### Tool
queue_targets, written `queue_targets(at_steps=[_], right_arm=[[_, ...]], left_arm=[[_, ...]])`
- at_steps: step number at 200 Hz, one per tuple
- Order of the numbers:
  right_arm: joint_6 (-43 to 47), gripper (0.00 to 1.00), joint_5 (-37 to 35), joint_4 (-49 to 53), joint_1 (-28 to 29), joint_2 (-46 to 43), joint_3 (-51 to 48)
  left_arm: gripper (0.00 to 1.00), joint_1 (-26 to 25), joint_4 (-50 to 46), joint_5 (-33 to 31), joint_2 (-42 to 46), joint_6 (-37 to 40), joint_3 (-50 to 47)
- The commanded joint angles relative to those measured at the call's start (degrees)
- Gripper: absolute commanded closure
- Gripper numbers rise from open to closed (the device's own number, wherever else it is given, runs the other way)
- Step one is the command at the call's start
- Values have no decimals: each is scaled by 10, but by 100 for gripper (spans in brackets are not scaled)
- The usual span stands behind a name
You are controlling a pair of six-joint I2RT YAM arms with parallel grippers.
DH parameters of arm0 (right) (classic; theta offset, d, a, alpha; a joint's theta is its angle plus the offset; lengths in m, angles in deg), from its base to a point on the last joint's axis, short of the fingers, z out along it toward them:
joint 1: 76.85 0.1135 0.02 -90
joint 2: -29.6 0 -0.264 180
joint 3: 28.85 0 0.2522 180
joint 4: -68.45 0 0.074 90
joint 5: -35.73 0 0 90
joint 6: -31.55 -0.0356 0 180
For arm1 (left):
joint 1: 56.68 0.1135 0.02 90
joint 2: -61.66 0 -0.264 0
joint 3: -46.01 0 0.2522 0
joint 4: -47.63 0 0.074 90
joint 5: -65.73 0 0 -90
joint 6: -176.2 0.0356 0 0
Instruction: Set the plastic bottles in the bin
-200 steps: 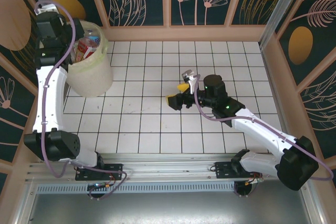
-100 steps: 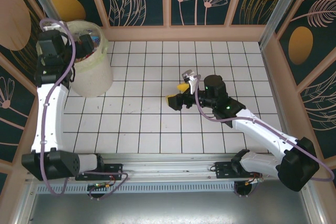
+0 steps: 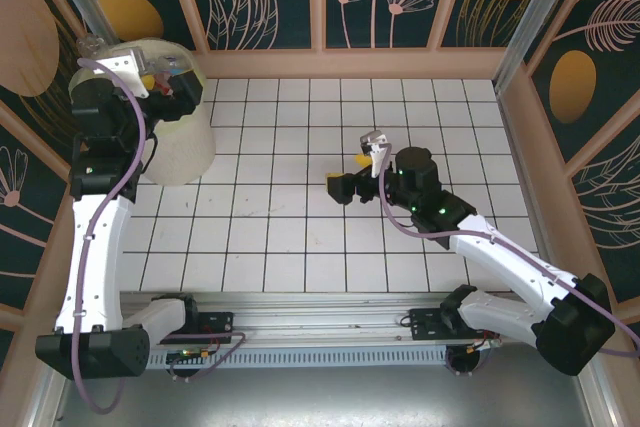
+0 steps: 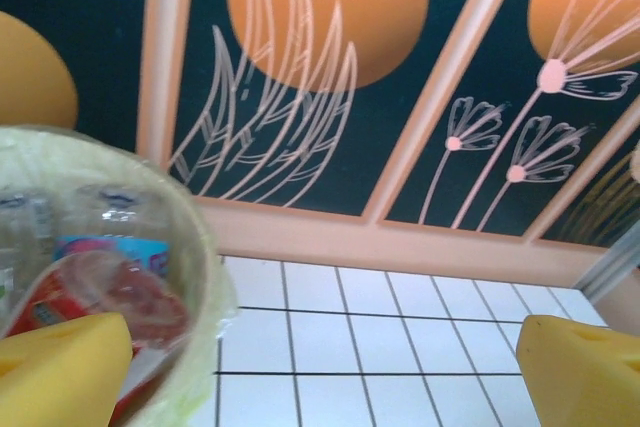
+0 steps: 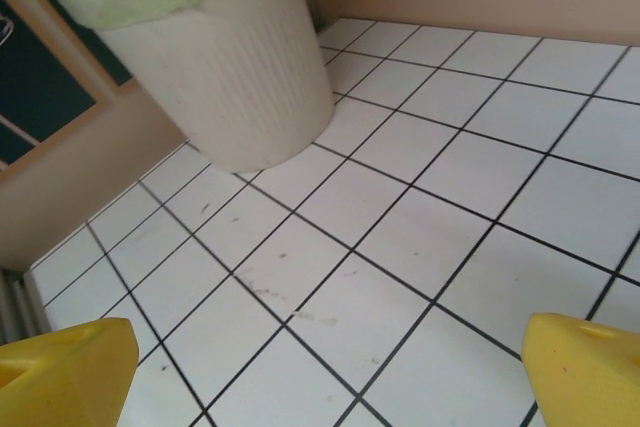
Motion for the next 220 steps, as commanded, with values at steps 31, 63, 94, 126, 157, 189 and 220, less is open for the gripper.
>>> queue_targets(at_steps=[31, 63, 94, 126, 157, 189, 220], right_arm=[[-29, 1, -126, -7, 4, -27, -20], [-16, 2, -223, -16, 1, -23, -36], [7, 2, -256, -70, -7, -24, -69], [12, 2, -286, -77, -44, -14, -71], [-14, 2, -261, -84, -129, -9, -72], [1, 1, -258, -124, -198, -20, -106], [27, 1, -261, -172, -253, -22, -147]], left_arm=[[1, -80, 81, -3, -73, -11, 38], [1, -155, 103, -83, -98, 25, 12], [1, -213, 144, -145, -112, 43, -35], [1, -258, 188, -220, -117, 63, -100], [1, -262, 237, -281, -96, 58, -193], [1, -261, 268, -376, -66, 72, -289], [1, -247, 311, -455, -47, 62, -371]])
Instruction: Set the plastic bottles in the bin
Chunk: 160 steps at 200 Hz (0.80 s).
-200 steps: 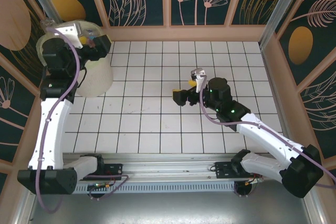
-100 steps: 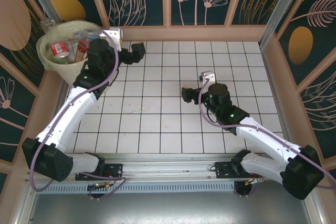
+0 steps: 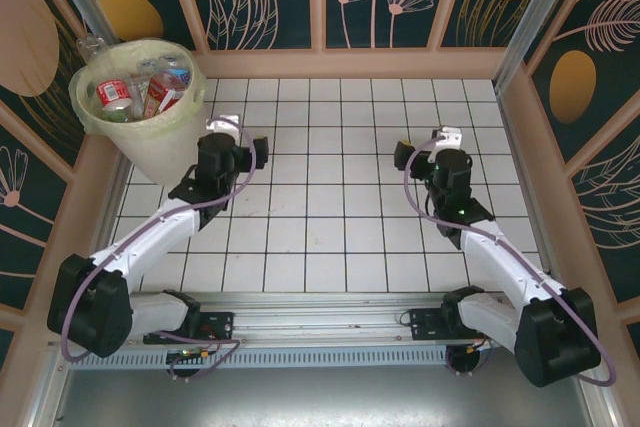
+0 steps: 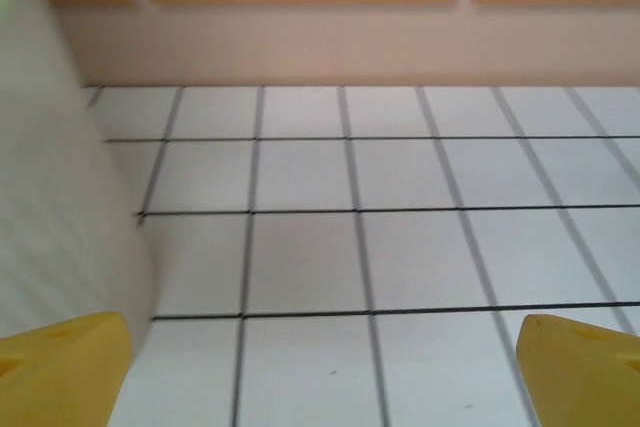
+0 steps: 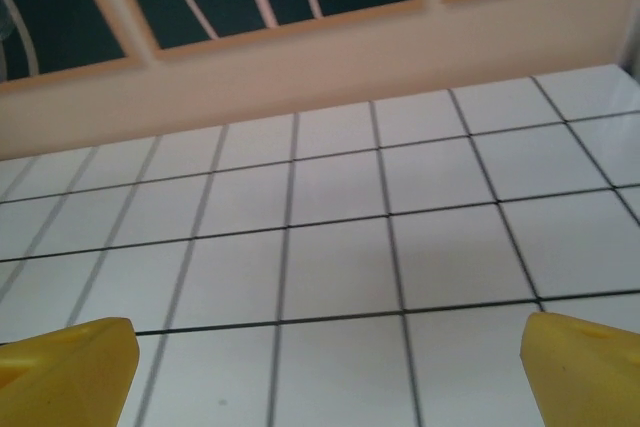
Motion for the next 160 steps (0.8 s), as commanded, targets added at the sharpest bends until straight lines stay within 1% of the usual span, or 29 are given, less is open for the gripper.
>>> queue_targets(at_steps=[1, 13, 29, 40, 56, 79, 95, 114, 122, 130, 143, 160], right_arm=[[21, 1, -6, -63, -34, -10, -30], [29, 1, -7, -82, -51, -9, -46], [38, 1, -40, -110, -62, -5, -65], [47, 1, -69, -139, -68, 1, -83], [54, 1, -90, -201, -86, 19, -116], [61, 1, -74, -299, -116, 55, -162], [56, 1, -51, -381, -131, 83, -192], [62, 1, -37, -457, -139, 129, -210], [64, 1, -38, -480, -140, 147, -213], [68, 1, -37, -503, -140, 164, -213], [76, 1, -31, -541, -142, 195, -215], [73, 1, -21, -541, -146, 226, -203]], left_arm=[[1, 15, 75, -92, 26, 2, -50], [1, 35, 91, -91, 35, -7, -80], [1, 71, 92, -67, 47, -16, -98], [1, 85, 94, -89, 57, -16, -108], [1, 102, 115, -105, 70, 8, -128], [1, 118, 170, -120, 85, 43, -171], [1, 132, 224, -109, 90, 68, -208], [1, 147, 253, -110, 79, 68, -228], [1, 151, 267, -109, 73, 75, -237], [1, 151, 307, -101, 66, 93, -254], [1, 154, 355, -104, 55, 97, -272], [1, 160, 391, -95, 40, 103, -283]])
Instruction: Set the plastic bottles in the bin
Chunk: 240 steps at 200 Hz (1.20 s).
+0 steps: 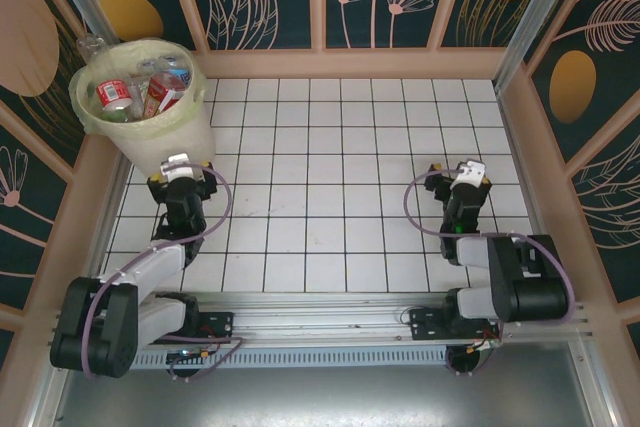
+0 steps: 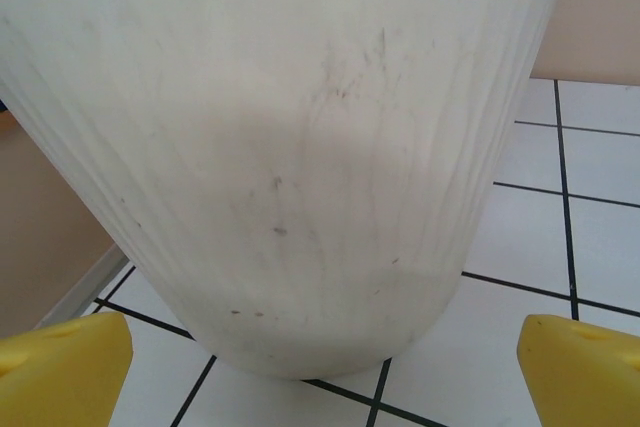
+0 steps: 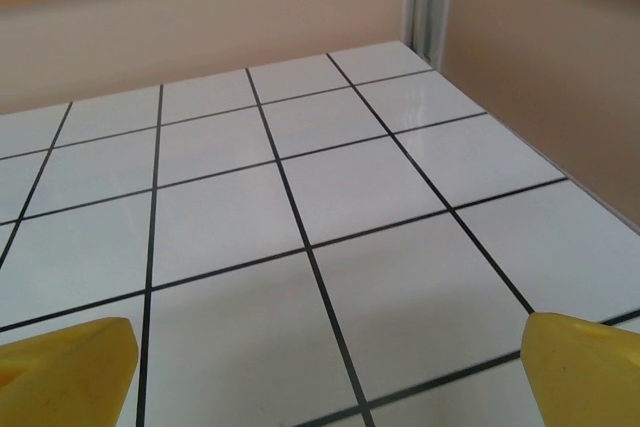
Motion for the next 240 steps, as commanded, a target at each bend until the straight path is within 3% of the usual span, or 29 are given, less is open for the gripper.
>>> queue_targets(at_steps=[1, 32, 53, 69, 97, 108, 139, 152, 201, 230, 240], right_arm=[[10, 1, 21, -101, -9, 39, 8], [13, 1, 37, -145, -12, 59, -7], [15, 1, 43, -188, -12, 54, -33], [19, 1, 53, -188, -11, 57, -33], [31, 1, 73, -204, -10, 77, -32], [32, 1, 74, -214, -9, 90, -32], [2, 1, 50, -150, -23, 96, 4], [-6, 1, 61, -152, -33, 96, 2], [-6, 1, 61, -151, -33, 96, 3], [-2, 1, 76, -197, -34, 91, -22], [-3, 1, 79, -225, -37, 89, -40]], left_arm=[[1, 9, 111, 4, -19, 26, -17], [1, 14, 184, 33, -67, 33, -28], [1, 13, 294, 54, -122, 43, -52], [1, 18, 306, 59, -133, 39, -47], [1, 31, 406, 74, -192, 25, -64], [1, 41, 370, 93, -176, 15, -61], [1, 52, 440, 95, -229, 7, -65], [1, 72, 359, 137, -208, -10, -46], [1, 77, 375, 168, -212, 0, -50], [1, 76, 468, 176, -207, 3, -101], [1, 76, 457, 180, -207, 4, -97]])
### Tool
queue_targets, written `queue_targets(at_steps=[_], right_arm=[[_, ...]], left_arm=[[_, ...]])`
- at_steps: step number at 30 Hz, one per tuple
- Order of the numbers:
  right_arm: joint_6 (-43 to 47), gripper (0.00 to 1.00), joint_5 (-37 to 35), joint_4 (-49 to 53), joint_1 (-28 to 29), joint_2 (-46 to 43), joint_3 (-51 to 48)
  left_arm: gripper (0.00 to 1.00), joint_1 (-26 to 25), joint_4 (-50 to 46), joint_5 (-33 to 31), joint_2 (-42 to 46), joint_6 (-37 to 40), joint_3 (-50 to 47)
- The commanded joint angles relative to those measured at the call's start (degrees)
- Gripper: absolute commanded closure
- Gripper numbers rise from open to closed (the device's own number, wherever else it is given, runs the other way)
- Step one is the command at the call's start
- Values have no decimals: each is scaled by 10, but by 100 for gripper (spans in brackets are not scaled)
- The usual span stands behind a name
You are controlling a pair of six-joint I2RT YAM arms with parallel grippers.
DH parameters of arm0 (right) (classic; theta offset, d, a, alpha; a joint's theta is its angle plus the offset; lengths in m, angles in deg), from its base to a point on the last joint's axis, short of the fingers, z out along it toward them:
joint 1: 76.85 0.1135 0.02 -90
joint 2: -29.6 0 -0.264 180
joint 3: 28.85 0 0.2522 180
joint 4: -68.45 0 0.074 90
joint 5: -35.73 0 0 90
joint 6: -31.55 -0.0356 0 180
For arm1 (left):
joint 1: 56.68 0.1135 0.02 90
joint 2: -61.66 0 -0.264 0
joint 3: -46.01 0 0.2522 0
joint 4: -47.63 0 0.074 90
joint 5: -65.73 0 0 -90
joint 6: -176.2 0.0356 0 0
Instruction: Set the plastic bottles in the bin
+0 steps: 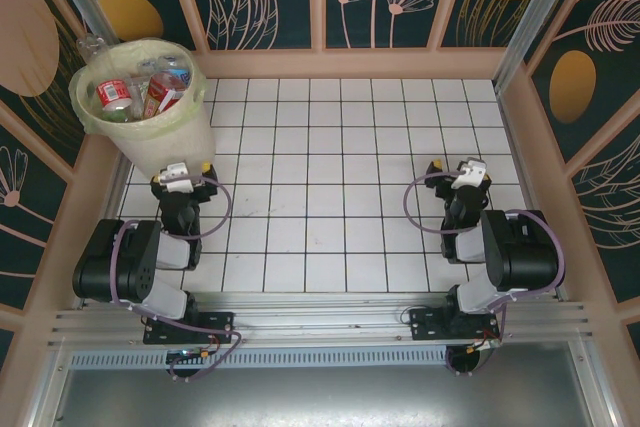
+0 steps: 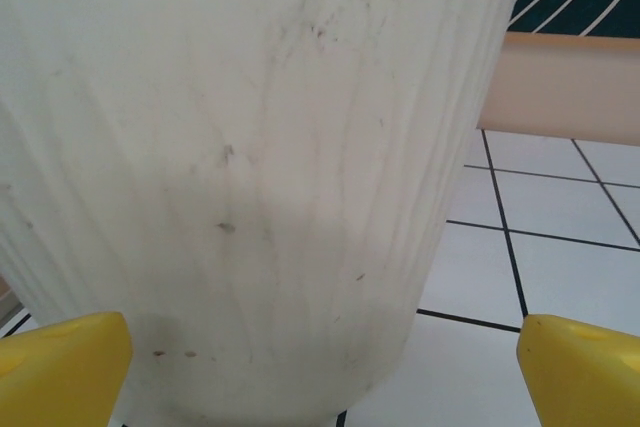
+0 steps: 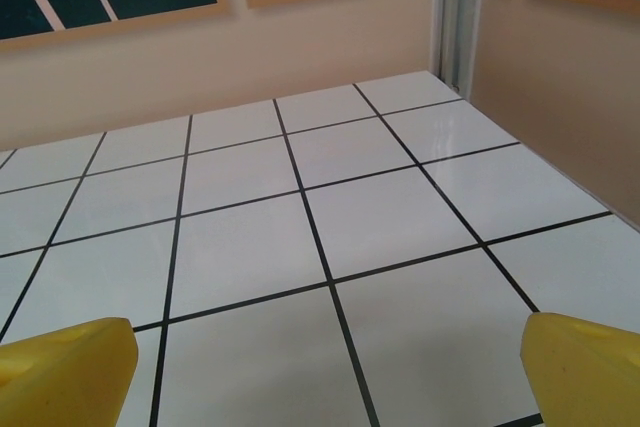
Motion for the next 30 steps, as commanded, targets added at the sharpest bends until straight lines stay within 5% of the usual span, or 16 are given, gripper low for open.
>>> queue_targets(at_steps=[1, 4, 7, 30], right_arm=[[-9, 1, 19, -75, -7, -5, -31], [4, 1, 56, -62, -10, -5, -25], [33, 1, 128, 2, -9, 0, 11], [9, 1, 118, 33, -24, 3, 30]], left_arm=[[1, 3, 57, 22, 6, 1, -15], [1, 4, -38, 56, 1, 11, 37], [1, 8, -34, 43, -1, 1, 37], [1, 7, -34, 44, 1, 3, 36]])
